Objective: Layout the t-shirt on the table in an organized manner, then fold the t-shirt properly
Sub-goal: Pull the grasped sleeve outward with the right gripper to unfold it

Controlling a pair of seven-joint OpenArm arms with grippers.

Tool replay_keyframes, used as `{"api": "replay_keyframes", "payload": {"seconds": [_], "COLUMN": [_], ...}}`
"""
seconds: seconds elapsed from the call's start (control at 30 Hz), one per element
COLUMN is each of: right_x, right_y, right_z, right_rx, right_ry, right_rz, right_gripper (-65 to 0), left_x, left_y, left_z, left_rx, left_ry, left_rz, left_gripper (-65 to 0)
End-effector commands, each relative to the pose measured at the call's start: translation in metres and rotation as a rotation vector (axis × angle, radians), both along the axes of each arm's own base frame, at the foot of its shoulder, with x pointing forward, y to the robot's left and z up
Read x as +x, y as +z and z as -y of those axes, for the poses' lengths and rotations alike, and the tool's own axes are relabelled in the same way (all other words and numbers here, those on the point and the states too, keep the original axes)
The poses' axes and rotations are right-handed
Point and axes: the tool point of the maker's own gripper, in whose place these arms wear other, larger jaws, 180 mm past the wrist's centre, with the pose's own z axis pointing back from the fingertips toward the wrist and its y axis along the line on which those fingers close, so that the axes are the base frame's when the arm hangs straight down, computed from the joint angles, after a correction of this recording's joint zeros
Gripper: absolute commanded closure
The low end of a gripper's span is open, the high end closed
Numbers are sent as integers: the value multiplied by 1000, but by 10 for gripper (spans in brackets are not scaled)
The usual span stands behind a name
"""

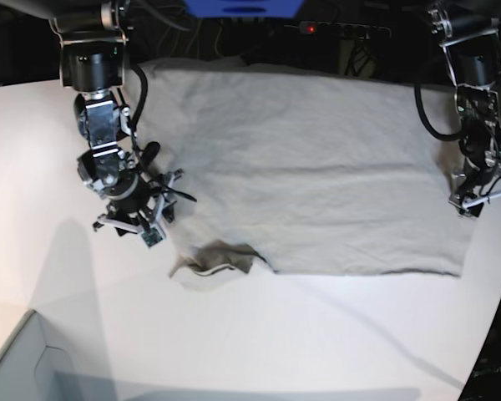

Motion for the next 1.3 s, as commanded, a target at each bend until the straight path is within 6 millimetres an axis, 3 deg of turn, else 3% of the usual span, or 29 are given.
{"api": "replay_keyframes", "payload": {"seconds": [0.0,0.37,0.6,0.7,0.8,0.93,1.1,1.2,1.27], "right_x": [19,21,48,58,61,55,53,53,53], "right_y": [21,24,45,53,48,25,17,17,17], "right_z": [0,-17,-27,-32,-46,-51,-53,-54,-56], "right_rx": [13,47,43,46,72,86,90,88,91], "right_ry": [3,12,-6,-12,-4,4,6,10,11], "right_rz": [70,76,77,77,56,-17,-43,-43,-43], "right_gripper": [-277,-284,-453,-457,-453,-451,-382,-291,-197], "left_x": [3,0,-1,-1,-1,-1,-1,-1,-1], "left_y": [6,3,2,2,2,2,2,1,1], "left_z": [-6,-6,-7,-7,-6,-6,-6,-5,-4], "left_rx": [5,3,4,4,3,1,1,0,-2], "left_ry": [7,8,8,8,8,8,8,8,8], "left_rz": [-4,-12,-14,-14,-14,-14,-14,-14,-14], "left_gripper": [-430,-430,-430,-430,-430,-430,-430,-430,-430]}}
